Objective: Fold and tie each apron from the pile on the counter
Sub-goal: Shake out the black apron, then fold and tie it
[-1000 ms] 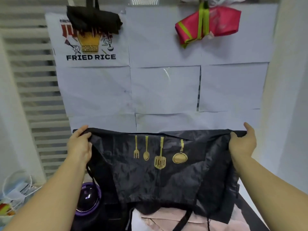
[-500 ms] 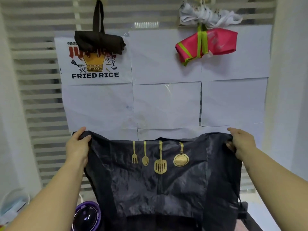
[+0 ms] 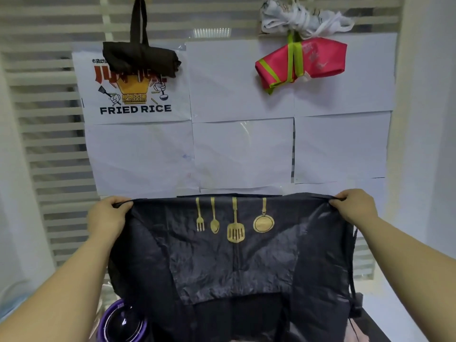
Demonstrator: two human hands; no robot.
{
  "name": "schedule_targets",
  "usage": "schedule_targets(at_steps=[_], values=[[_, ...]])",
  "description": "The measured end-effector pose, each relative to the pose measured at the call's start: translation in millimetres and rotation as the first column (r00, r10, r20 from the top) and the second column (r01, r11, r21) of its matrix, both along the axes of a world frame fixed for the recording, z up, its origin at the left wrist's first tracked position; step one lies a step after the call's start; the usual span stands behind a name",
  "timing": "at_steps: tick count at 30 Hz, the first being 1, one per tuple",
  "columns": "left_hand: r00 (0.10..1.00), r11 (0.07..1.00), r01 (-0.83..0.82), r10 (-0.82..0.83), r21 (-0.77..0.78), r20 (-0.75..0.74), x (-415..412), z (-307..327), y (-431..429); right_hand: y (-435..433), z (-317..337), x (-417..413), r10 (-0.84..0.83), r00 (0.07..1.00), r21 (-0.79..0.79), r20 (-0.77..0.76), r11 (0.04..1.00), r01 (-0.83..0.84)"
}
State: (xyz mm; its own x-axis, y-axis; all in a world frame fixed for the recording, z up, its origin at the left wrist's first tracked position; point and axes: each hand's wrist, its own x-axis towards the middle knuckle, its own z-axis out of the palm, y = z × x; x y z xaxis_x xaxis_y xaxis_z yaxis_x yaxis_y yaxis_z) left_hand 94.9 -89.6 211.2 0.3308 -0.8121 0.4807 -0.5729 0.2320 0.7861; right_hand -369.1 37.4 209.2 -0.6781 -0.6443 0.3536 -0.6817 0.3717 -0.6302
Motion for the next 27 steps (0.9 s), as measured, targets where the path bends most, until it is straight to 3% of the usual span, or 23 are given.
schedule_targets(at_steps=[3,6,9,11,14,17,19,21,23,25,27], values=[[0.965,0.968,-0.222,0.202,0.112,0.165,-7,-1,3,4,-5,13,-0.172,0.914,0.293,-0.368,0.911,0.29],[0.91,0.945,-0.319,0.283,0.078,0.302,-17,-4,10,5,-6,23,-0.099,0.794,0.369,-0.6,0.846,0.385],[0.796,0.941,-0.339,0.28,0.011,0.536,-17,-6,8,5,0,27,-0.048,0.85,0.41,-0.525,0.86,0.303],[0.745,0.925,-0.35,0.181,0.146,0.641,-18,-3,9,5,4,27,-0.044,0.905,0.442,-0.423,0.862,0.248],[0.785,0.908,-0.297,0.055,0.296,0.617,-27,5,13,6,2,24,-0.016,0.98,0.404,-0.199,0.91,0.097],[0.864,0.906,-0.204,-0.012,0.371,0.504,-35,10,13,8,-10,24,0.08,0.997,0.095,-0.001,0.992,-0.08],[0.945,0.94,-0.098,-0.015,0.326,0.326,-38,7,14,14,-16,26,0.142,0.99,-0.085,0.003,0.986,-0.142],[0.984,0.976,-0.016,-0.022,0.215,0.175,-38,1,20,21,-22,29,0.212,0.973,-0.035,-0.091,0.976,-0.216],[0.975,0.996,0.029,-0.048,0.089,0.218,-37,-9,26,24,-28,30,0.226,0.96,0.032,-0.164,0.974,-0.224],[0.942,0.998,0.065,-0.057,-0.012,0.331,-39,-16,33,25,-34,32,0.177,0.962,-0.034,-0.21,0.982,-0.188],[0.943,0.996,0.045,-0.018,-0.076,0.331,-42,-22,43,28,-38,39,0.129,0.964,-0.121,-0.232,0.98,-0.16]])
